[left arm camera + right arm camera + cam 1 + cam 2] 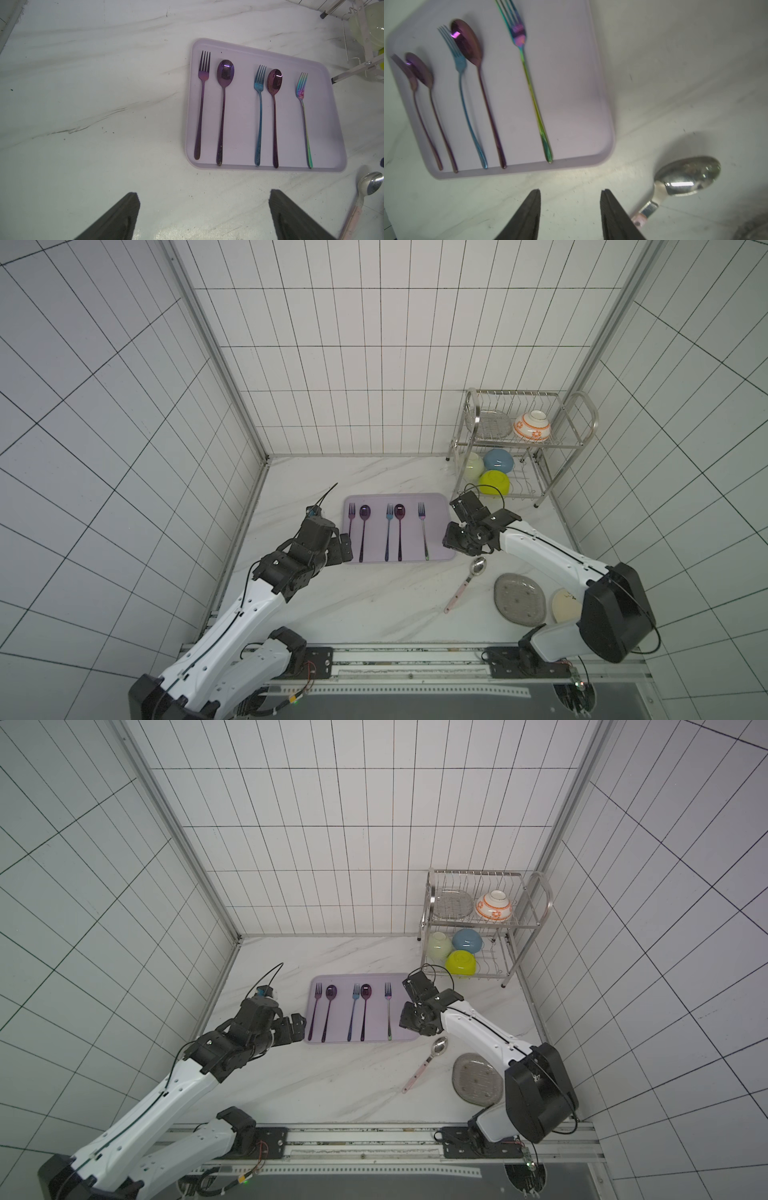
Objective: Set the spoon and fork side by side
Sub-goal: Pick up the spoon from the center of the board.
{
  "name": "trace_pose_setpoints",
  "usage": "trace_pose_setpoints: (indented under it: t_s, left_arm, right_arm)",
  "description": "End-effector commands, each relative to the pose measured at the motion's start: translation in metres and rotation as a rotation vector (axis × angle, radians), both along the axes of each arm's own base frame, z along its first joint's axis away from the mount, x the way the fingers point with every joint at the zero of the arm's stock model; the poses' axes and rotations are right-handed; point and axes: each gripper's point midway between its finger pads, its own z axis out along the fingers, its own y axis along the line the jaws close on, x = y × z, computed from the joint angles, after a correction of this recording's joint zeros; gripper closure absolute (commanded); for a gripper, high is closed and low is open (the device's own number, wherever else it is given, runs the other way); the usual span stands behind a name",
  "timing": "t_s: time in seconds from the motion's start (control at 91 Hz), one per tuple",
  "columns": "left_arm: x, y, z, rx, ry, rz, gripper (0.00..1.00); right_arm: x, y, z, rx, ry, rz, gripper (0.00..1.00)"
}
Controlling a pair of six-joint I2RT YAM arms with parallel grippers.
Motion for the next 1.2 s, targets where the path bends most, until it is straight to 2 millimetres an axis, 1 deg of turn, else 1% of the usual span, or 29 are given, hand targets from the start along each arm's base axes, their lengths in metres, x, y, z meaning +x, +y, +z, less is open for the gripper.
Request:
trace_pose_setpoints:
  t_s: [0.0,0.088,0.143,0.319,0.407,0.462,0.583,0.791,0.945,1.022,1.11,1.187]
  left_arm:
    - [0.002,-0.005,0.000,-0.019,-0.014,-0.023,0.01]
    - [0.000,-0.006,-0.003,-0.027,-0.009,-0.035,0.01]
    - [-0.001,-0.008,-0.004,-0.037,-0.009,-0.041,0.01]
    - [-0.002,-0.014,-0.003,-0.059,-0.009,-0.071,0.01]
    - [-0.004,-0.015,-0.003,-0.063,-0.005,-0.081,0.01]
    - [-0.004,-0.016,-0.003,-0.065,-0.002,-0.086,0.02]
    - [-0.004,-0.017,-0.003,-0.066,-0.001,-0.090,0.02]
    - [-0.005,-0.015,-0.004,-0.061,0.006,-0.085,0.01]
    - [-0.005,-0.014,-0.004,-0.058,0.005,-0.079,0.02]
    - [-0.005,-0.014,-0.004,-0.057,0.005,-0.077,0.02]
    - [-0.005,-0.013,-0.004,-0.054,0.004,-0.072,0.02]
    - [-0.005,-0.012,-0.004,-0.051,0.004,-0.070,0.02]
  right_arm:
    - [-0.039,-0.033,-0.017,-0.091,0.102,-0.157,0.51]
    - [-0.059,-0.042,-0.029,-0.102,0.136,-0.196,0.51]
    - [-0.066,-0.044,-0.034,-0.097,0.141,-0.214,0.51]
    - [-0.079,-0.039,-0.052,-0.092,0.161,-0.219,0.52]
    - [-0.083,-0.042,-0.061,-0.117,0.175,-0.222,0.53]
    - [-0.079,-0.039,-0.063,-0.108,0.159,-0.223,0.54]
    - [-0.077,-0.044,-0.071,-0.143,0.158,-0.228,0.57]
    - [-0.070,-0.038,-0.085,-0.165,0.176,-0.186,0.61]
    - [-0.070,-0.039,-0.097,-0.177,0.202,-0.164,0.69]
    - [-0.072,-0.042,-0.101,-0.185,0.213,-0.157,0.76]
    - [-0.073,-0.044,-0.099,-0.184,0.206,-0.143,0.86]
    - [-0.071,-0.045,-0.092,-0.183,0.183,-0.125,0.91]
